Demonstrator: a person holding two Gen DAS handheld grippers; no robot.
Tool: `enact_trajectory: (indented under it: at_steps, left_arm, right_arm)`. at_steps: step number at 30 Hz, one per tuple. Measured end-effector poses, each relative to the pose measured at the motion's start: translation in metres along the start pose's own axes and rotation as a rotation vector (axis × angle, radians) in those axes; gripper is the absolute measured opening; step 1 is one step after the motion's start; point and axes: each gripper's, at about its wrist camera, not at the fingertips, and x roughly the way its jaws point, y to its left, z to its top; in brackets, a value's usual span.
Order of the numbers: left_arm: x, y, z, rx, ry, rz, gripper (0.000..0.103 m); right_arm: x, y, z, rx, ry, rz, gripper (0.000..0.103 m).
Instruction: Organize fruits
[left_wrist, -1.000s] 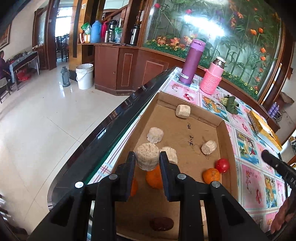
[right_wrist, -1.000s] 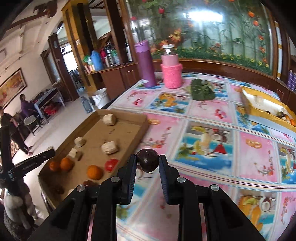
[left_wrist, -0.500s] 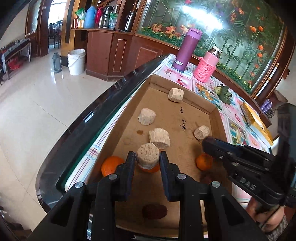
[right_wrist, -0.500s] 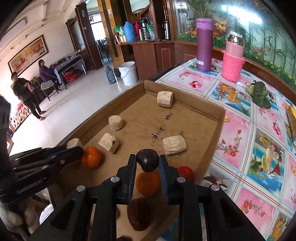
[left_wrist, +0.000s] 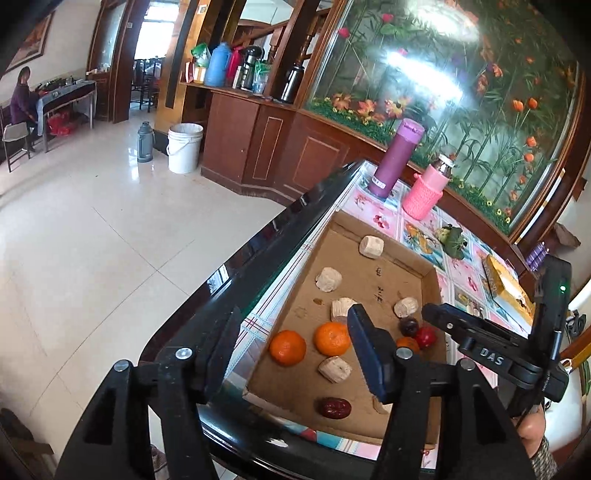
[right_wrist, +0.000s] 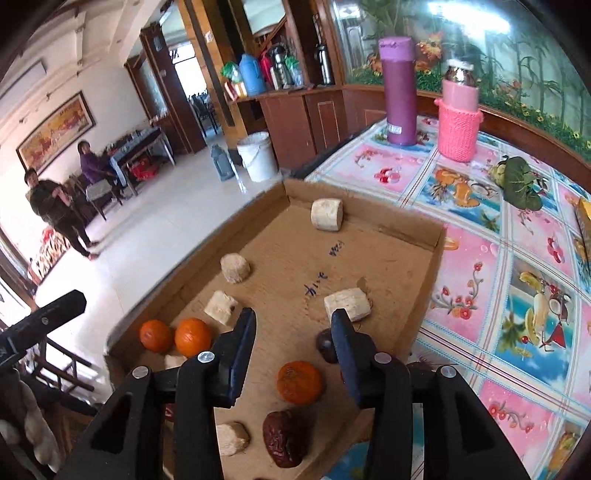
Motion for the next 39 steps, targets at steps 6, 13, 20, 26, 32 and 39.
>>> enact_trajectory:
  at_steps: [6,13,20,26,32,39]
  left_arm:
    - [-0.004,-0.038,-0.012,0.071,-0.024,0.020,0.068]
    - [-0.012,-0.109,-0.029,0.230,-0.161,0.112,0.092]
    - [0.000,-0.141,-0.039,0.351,-0.197,0.194,0.092]
    - [0.008,-0.135,-0.040,0.358,-0.178,0.243,0.092]
    - [0.016,-0.122,-0.035,0.329,-0.161,0.247,0.092]
    - [0.026,-0.118,-0.035,0.330,-0.133,0.238,0.092]
  right_arm:
    - [-0.038,-0.013,-0.018,0.024,-0.060,-0.013,0.058]
    - [-0.095,-0.046,-0.056,0.100,-0.152,-0.146,0.066]
    - [-0.124,-0.067,-0.097,0.223,-0.213,-0.256,0.074]
    - [-0.112,-0.059,-0.102,0.204,-0.177,-0.254,0.074]
    - [-0.094,-0.044,-0.104,0.161,-0.142,-0.240,0.076]
    - [-0.084,-0.040,-0.108,0.165,-0.116,-0.241,0.076]
